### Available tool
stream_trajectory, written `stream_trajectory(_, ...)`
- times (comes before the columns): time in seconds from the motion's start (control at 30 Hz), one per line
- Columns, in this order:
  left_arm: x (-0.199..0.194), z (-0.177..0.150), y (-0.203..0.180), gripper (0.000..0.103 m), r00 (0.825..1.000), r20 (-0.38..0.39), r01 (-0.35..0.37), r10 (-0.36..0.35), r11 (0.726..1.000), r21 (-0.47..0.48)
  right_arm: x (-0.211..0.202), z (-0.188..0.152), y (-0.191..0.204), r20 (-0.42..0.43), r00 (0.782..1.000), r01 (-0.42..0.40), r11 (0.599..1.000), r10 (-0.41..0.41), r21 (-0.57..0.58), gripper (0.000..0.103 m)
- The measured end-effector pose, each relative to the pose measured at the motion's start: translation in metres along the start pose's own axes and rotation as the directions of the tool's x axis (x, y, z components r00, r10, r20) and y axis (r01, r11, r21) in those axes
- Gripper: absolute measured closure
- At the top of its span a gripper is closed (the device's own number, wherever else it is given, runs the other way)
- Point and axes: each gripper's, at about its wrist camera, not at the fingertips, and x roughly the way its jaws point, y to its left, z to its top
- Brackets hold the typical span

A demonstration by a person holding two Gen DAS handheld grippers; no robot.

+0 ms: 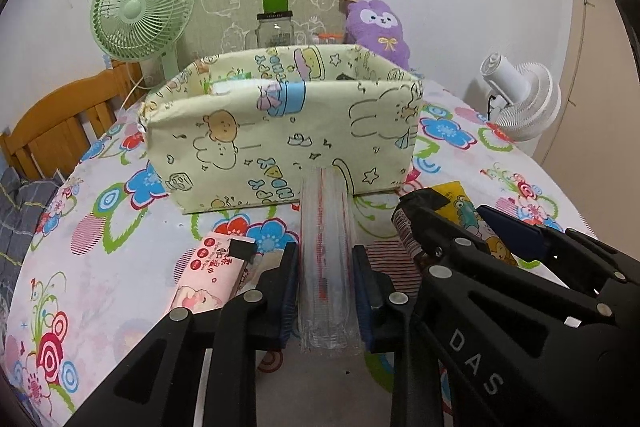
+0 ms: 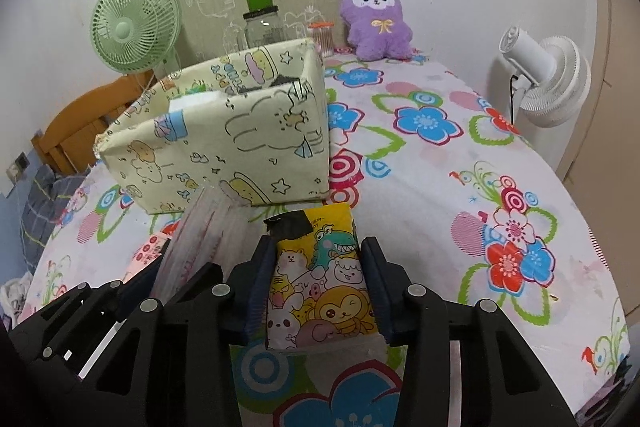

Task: Organize soft objects
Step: 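Grasp the clear plastic tube pack with the left tool while the right tool grasps the cartoon tissue pack, then lift both held packs and carry them over the fabric box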

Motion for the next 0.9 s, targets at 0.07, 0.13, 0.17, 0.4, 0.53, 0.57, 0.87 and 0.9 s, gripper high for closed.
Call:
stream_trajectory(0.07,-0.004,0.001,0.001,0.078,1.0,0.009,0.002,-0.002,1.0,-0.003,-0.006,0.001,0.001,0.012,1.0,0.0,1.0,0.0,-0.001,0.055)
stream_trajectory(0.13,-0.009,0.003,0.001,0.078,1.0,0.02,0.003,-0.002,1.0,-0.006,-0.011,0.002,0.002,0.025,1.0,-0.001,1.0,0.001,0.0,0.055)
stream_trajectory(0.17,-0.012,0.003,0.002,0.078,1.0,0.028,0.002,-0.002,1.0,-0.007,-0.015,0.003,0.003,0.031,1.0,-0.001,1.0,0.001,0.0,0.055)
stream_trajectory(0.4,-0.032,0.006,0.006,0.078,0.998,0.064,-0.01,0.011,1.0,-0.019,-0.035,0.005,0.011,0.066,0.998,-0.002,1.0,0.003,-0.012,0.056)
stream_trajectory(0.53,-0.046,0.01,0.009,0.078,0.996,0.087,-0.016,0.018,1.0,-0.026,-0.05,0.008,0.016,0.089,0.996,-0.007,1.0,0.009,-0.019,0.056)
stream_trajectory(0.57,-0.051,0.011,0.009,0.078,0.995,0.093,-0.017,0.019,0.999,-0.027,-0.053,0.009,0.017,0.094,0.995,-0.007,1.0,0.009,-0.021,0.056)
stream_trajectory(0.87,-0.078,0.02,0.014,0.078,0.989,0.144,-0.019,0.025,0.999,-0.041,-0.083,0.019,0.03,0.144,0.989,-0.011,0.999,0.017,-0.048,0.056)
stream_trajectory(0.9,-0.081,0.022,0.015,0.078,0.989,0.149,-0.017,0.023,0.999,-0.042,-0.086,0.019,0.031,0.148,0.989,-0.011,0.999,0.018,-0.051,0.056)
